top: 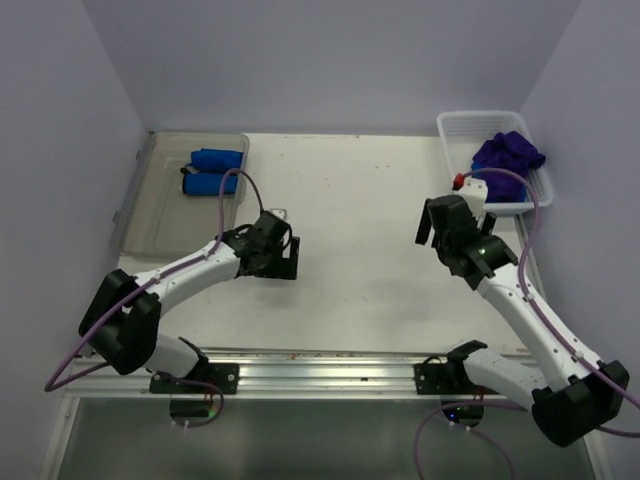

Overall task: Roll the towels
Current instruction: Grab a towel with the right arm

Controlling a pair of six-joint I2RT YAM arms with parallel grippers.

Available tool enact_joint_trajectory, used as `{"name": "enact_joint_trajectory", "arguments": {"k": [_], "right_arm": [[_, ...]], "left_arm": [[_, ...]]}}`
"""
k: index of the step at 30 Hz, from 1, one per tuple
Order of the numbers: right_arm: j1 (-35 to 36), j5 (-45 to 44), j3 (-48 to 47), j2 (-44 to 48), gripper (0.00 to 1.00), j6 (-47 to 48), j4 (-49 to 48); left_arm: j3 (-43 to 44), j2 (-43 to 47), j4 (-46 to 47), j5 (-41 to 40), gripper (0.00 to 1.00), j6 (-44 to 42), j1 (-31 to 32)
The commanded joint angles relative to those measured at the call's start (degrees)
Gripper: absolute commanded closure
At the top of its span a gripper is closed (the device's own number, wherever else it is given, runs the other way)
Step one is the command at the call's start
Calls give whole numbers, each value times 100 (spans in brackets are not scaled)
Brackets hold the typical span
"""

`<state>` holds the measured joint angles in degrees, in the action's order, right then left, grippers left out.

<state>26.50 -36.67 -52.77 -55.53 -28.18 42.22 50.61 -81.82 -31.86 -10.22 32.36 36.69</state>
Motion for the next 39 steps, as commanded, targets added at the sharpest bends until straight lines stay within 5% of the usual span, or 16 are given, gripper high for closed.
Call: {"name": "enact_joint_trajectory", "arguments": {"k": [1, 9, 16, 33, 36, 39], "right_arm": [[-651, -352, -760, -519, 2, 322, -502], [-2420, 1151, -2822, -2994, 18, 129, -1040], [-3844, 1724, -4740, -4928, 14, 120, -514], [-4153, 1654, -6561, -7375, 16, 314, -231], [-4153, 1706, -6702, -7569, 28, 313, -231], [-4162, 1707, -6580, -7517, 61, 252, -284]], "left_arm": [[142, -97, 233, 196, 1, -45, -48], [125, -177, 197, 46, 0, -2, -100], [-95, -238, 127, -24, 0, -89, -293], [-104, -607, 628, 309, 0, -160, -944], [-43, -677, 663, 371, 0, -195, -970], [-16, -704, 654, 310, 0, -204, -979]]}}
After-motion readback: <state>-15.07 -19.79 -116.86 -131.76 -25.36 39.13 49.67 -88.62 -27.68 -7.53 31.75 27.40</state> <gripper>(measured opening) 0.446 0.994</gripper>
